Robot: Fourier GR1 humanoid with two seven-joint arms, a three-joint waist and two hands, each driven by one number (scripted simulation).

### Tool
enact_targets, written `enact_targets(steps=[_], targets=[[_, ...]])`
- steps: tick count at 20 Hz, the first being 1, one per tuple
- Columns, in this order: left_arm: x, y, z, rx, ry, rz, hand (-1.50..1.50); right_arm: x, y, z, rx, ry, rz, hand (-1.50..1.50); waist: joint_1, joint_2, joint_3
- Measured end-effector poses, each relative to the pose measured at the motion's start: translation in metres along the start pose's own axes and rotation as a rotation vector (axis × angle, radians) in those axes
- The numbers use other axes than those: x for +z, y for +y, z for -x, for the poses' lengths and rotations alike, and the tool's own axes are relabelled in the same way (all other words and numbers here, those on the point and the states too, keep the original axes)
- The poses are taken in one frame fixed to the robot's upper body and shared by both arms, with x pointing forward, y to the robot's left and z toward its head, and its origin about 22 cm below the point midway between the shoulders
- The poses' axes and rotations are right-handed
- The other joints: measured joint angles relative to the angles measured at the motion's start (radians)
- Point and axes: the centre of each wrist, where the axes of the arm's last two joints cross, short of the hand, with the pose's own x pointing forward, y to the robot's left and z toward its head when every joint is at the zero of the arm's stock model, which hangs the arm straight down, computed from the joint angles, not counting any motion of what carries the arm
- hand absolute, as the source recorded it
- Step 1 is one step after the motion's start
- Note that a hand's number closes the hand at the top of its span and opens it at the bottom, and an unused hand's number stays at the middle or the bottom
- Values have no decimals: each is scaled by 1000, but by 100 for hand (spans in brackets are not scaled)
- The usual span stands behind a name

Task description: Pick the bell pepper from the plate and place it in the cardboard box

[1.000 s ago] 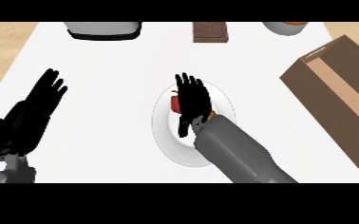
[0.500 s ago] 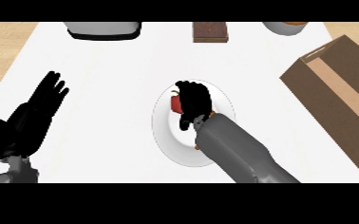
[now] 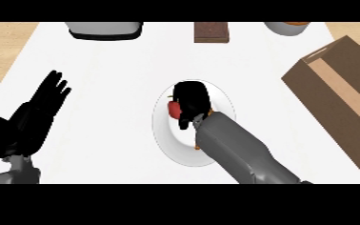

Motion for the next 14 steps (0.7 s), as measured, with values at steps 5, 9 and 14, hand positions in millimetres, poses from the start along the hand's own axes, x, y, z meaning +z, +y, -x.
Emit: enact_targets(steps=[5, 9, 14], targets=[[5, 5, 2, 1, 3, -10, 0, -2, -1, 15, 3, 6, -4, 150, -7, -2, 0], [9, 10, 1, 4, 7, -35, 0, 5, -5, 76, 0, 88, -78, 150, -28, -8, 0], [11, 11, 3, 4, 7, -40, 0, 28, -33, 132, 36, 164, -68, 150, -36, -11, 0]])
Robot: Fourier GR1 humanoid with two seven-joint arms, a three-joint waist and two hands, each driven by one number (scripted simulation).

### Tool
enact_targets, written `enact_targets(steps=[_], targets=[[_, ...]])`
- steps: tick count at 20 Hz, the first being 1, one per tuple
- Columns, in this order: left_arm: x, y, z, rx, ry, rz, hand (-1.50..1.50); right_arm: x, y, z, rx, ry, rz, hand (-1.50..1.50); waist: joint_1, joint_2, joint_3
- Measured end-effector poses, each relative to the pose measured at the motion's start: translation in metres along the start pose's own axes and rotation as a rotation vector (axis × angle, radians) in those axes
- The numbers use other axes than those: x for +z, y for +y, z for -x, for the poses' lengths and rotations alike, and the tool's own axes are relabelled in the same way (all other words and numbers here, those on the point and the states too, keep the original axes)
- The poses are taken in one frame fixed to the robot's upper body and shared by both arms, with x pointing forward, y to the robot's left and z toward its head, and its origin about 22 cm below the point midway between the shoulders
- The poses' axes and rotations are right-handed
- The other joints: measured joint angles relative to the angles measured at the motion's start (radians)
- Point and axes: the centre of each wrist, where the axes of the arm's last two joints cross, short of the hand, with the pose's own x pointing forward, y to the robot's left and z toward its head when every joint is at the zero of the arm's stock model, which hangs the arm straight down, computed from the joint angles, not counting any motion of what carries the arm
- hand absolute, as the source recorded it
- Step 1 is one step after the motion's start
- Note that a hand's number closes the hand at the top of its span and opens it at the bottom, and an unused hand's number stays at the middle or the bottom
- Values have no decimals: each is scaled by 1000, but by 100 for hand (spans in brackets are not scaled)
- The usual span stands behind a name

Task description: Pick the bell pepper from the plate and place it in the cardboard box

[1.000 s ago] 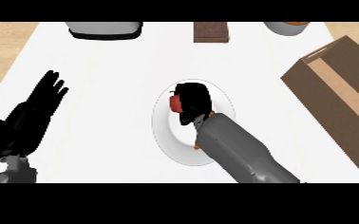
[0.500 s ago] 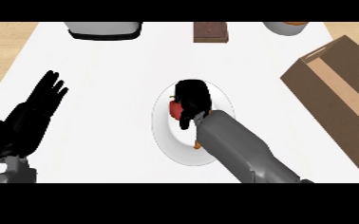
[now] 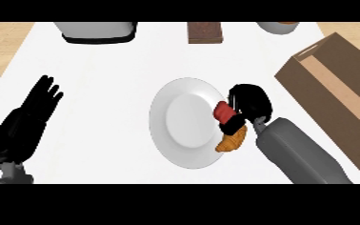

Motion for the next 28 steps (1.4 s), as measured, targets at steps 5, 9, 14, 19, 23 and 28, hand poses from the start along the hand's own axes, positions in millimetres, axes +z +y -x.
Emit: enact_targets(steps=[5, 9, 14, 19, 23, 28], targets=[[-4, 3, -4, 0, 2, -1, 0, 36, -32, 14, 14, -3, 105, 150, -1, 1, 0], [-1, 4, 0, -1, 1, -6, 0, 69, -66, 2, 1, -45, 232, 150, -2, -1, -1], [3, 4, 1, -2, 11, -7, 0, 111, -121, -3, -35, -32, 429, 150, -4, -2, -1], [-1, 0, -1, -3, 6, 4, 0, 142, -165, 2, -78, 51, 587, 150, 1, 1, -1], [2, -2, 2, 0, -1, 16, 0, 151, -190, 19, -98, 131, 666, 150, 10, 4, 0], [1, -6, 3, -5, -6, 18, 0, 151, -214, 49, -114, 219, 703, 150, 16, 7, 0]])
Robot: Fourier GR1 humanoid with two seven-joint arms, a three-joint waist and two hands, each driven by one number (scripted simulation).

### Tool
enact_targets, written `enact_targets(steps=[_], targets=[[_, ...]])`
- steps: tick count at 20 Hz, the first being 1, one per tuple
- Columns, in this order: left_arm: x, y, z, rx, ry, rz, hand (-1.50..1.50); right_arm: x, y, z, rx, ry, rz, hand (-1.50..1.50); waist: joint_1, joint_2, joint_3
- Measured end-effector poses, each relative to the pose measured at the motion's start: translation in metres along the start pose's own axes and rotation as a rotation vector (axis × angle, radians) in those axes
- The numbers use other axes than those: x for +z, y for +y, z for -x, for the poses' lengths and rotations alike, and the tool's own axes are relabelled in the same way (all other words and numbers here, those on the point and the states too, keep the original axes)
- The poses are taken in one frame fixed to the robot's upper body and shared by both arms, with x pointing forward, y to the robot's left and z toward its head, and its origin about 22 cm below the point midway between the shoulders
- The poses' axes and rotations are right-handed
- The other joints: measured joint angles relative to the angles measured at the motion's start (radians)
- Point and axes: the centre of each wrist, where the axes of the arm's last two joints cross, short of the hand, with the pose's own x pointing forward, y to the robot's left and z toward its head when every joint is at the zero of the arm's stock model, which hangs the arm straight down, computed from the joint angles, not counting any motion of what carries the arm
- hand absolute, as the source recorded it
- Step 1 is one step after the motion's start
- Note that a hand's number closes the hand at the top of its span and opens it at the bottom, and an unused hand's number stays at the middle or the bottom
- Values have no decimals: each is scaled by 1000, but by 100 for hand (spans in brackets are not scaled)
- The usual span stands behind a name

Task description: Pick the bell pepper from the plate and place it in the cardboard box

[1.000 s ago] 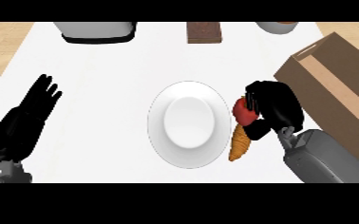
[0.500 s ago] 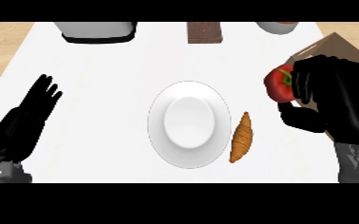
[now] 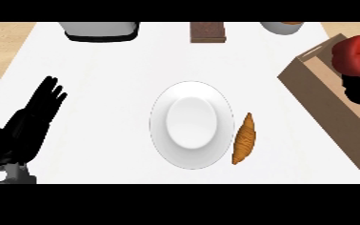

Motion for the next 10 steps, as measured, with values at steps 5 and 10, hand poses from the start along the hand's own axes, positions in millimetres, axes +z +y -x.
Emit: enact_targets(steps=[5, 10], targets=[[-2, 3, -1, 1, -1, 0, 0, -23, -1, 31, 60, 30, -14, 150, 4, 2, 1], [-3, -2, -2, 2, -6, 1, 0, -43, 17, 61, 56, 24, -11, 150, 7, 3, 1]])
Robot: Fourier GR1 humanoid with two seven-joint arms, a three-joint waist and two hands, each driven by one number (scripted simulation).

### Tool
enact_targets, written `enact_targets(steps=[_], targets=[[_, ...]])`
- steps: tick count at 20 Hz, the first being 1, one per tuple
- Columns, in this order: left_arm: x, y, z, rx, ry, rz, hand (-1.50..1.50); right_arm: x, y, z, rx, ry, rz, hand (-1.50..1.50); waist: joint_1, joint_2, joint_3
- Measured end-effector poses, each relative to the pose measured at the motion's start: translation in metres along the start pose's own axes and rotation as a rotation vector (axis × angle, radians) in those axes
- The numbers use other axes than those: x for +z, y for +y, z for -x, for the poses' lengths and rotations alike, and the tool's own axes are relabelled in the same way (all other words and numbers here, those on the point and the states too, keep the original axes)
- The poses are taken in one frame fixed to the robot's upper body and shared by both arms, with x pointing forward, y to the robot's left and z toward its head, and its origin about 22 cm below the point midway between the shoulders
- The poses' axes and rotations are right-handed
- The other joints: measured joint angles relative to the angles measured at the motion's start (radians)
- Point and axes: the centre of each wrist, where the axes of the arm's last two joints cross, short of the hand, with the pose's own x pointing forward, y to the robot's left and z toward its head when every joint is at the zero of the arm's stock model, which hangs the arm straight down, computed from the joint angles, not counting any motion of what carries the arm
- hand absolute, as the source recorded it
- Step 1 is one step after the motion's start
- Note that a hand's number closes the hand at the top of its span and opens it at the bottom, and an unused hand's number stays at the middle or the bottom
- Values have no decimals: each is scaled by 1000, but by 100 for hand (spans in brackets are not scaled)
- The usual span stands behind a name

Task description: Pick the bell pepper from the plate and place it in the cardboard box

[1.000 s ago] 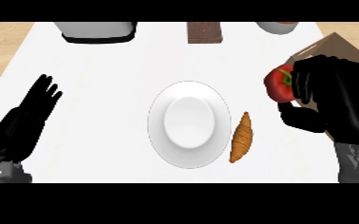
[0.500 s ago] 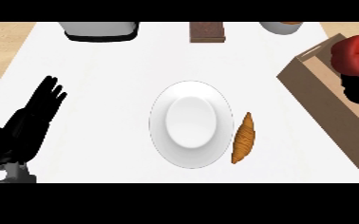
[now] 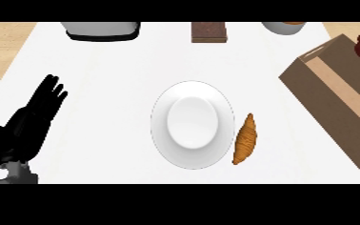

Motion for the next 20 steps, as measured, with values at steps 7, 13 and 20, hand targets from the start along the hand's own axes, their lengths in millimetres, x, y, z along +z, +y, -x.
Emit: enact_targets(steps=[7, 13, 20], targets=[[-7, 4, -4, 5, 0, 9, 0, -18, 49, 37, -20, -7, -29, 150, 3, 1, 0], [-9, 1, -5, -3, -1, 11, 0, -24, 87, 70, -62, 46, -165, 150, 5, 2, 0], [-4, 0, -8, -3, 5, 5, 0, -28, 116, 102, -102, 133, -298, -150, 4, 0, 0]])
